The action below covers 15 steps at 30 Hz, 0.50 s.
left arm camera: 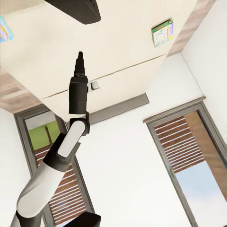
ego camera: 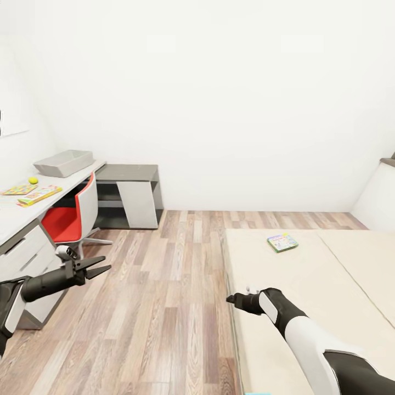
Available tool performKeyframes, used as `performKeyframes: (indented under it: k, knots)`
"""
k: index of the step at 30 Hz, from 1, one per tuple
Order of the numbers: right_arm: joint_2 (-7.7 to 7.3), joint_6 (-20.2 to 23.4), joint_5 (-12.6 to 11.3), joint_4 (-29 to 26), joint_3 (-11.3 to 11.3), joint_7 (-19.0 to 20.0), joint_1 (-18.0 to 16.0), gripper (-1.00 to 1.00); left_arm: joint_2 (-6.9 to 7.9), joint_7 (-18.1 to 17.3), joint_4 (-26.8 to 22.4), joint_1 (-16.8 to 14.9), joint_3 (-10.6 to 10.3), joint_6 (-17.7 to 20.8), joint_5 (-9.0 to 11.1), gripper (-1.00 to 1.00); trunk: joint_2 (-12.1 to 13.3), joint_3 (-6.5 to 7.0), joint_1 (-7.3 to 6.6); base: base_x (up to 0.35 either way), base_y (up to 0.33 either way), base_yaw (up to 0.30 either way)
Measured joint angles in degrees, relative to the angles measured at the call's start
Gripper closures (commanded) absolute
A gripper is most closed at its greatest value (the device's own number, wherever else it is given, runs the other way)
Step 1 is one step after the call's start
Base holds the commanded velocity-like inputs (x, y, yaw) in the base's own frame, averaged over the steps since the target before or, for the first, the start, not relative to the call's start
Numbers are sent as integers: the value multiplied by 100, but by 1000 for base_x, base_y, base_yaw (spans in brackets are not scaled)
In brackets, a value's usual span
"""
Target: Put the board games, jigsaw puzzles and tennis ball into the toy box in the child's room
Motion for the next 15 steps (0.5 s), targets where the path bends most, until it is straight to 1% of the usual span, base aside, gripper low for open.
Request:
performKeyframes:
  k: [15]
  knots:
    - [0,4,0,0,0,0,0,-100,-2,-2,0,0,0,1,0,-100,0,0,0,0,159,0]
